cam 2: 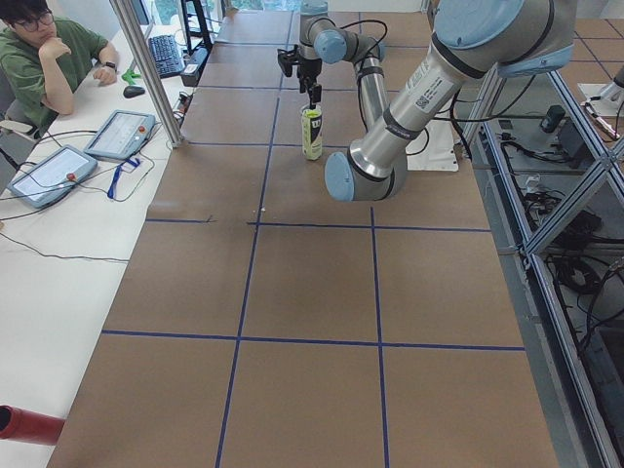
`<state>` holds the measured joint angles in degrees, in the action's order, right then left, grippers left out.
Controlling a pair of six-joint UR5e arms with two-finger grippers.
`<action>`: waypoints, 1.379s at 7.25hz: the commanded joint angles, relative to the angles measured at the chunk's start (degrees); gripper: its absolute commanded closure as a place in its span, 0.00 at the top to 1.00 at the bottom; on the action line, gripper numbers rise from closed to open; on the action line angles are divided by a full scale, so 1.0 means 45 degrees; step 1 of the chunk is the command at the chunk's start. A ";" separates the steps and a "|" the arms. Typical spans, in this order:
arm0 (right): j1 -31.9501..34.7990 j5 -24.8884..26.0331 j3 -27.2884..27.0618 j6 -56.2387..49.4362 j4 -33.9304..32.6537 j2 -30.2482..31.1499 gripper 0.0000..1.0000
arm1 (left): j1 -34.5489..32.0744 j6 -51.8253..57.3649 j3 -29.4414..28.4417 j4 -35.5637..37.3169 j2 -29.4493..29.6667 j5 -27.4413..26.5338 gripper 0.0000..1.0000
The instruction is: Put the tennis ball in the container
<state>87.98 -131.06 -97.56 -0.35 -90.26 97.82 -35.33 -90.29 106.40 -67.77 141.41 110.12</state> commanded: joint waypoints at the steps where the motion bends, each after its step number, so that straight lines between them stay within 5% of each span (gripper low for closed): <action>1: 0.0000 0.0003 0.0000 0.0000 0.0000 0.0001 1.00 | -0.0078 0.1013 0.0512 -0.0017 -0.0289 0.0020 1.00; 5: 0.0000 0.0003 0.0000 0.0000 0.0000 0.0001 1.00 | -0.2472 0.7194 0.1962 -0.1666 -0.3425 0.0660 1.00; 7: 0.0000 0.0003 0.0000 0.0000 0.0000 0.0000 1.00 | -0.4735 1.1275 0.1787 -0.4011 -0.6409 0.2570 1.00; 10: 0.0000 0.0003 0.0000 0.0000 0.0000 0.0000 1.00 | -0.8464 1.7179 0.0132 -0.4333 -0.8956 0.4001 1.00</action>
<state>87.98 -131.04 -97.56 -0.35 -90.27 97.79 -66.43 -22.57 110.22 -86.73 105.57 125.57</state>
